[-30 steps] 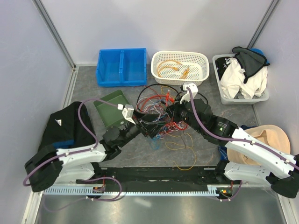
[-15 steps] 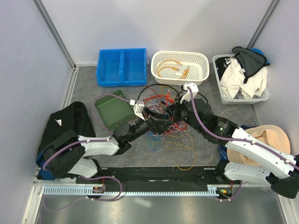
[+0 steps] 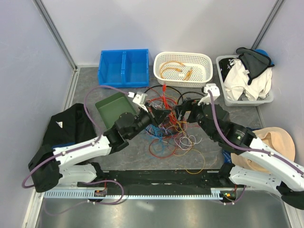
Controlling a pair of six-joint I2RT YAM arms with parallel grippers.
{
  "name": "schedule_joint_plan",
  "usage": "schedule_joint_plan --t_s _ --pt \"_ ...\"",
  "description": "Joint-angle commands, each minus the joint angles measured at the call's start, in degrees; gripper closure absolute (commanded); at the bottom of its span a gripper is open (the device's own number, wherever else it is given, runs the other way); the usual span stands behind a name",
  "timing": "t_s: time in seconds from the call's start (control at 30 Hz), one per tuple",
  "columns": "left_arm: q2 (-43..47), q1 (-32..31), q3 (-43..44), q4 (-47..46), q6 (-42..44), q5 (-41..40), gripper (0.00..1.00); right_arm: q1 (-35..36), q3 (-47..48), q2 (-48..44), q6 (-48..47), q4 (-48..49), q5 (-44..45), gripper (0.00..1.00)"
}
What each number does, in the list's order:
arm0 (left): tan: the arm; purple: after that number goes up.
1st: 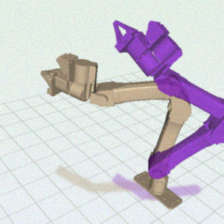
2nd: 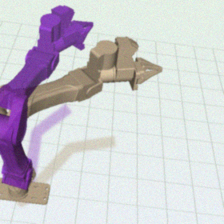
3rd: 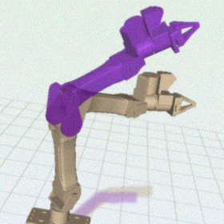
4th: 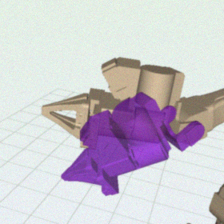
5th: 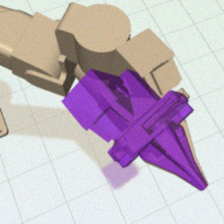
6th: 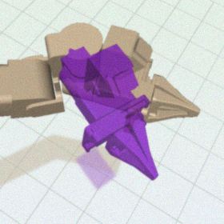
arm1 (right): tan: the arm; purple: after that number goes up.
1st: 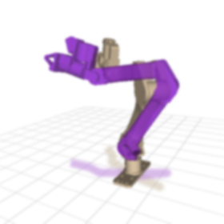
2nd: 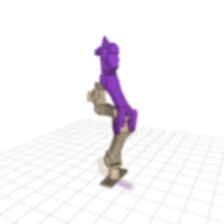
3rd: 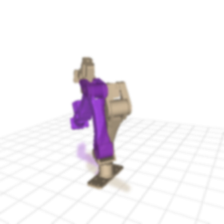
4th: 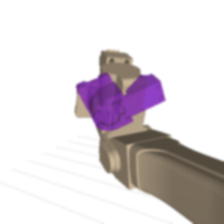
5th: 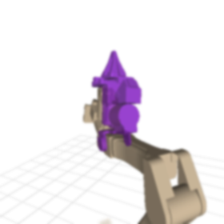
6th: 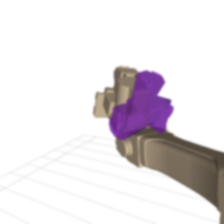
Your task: Untangle the cables
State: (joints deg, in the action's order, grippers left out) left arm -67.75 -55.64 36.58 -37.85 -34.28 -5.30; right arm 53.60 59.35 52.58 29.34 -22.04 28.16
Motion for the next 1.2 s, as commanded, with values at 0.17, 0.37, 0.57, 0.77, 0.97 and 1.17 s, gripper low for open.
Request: schedule_joint_plan --t_s 0.17,0.37,0.57,0.77,0.97,1.17 --pt "0.51 5.0 24.76 48.3 2.13 -5.1 0.98 -0.17 -4.85 -3.53 -2.88 1.03 2.44 0.11" --pt "0.77 8.7 24.77 46.55 -5.44 1.77 0.98 -0.17 -12.66 -7.05 -6.31 11.31 -12.05 0.19" --pt "-1.33 9.67 25.3 45.84 -8.43 6.52 0.98 -0.17 -17.34 -7.4 -7.98 19.38 -15.32 0.2" --pt "-1.25 9.67 25.56 45.67 -8.96 6.88 0.98 -0.17 -19.71 -4.24 -8.42 26.6 -18.32 0.21" --pt "-1.25 9.67 25.12 45.49 -9.4 7.76 0.98 -0.08 -19.1 2.61 -9.04 30.56 -21.56 0.25" --pt "-0.11 9.67 24.16 45.32 -9.49 7.41 0.98 -0.17 -15.85 10.09 -10.01 29.17 -18.42 0.72"
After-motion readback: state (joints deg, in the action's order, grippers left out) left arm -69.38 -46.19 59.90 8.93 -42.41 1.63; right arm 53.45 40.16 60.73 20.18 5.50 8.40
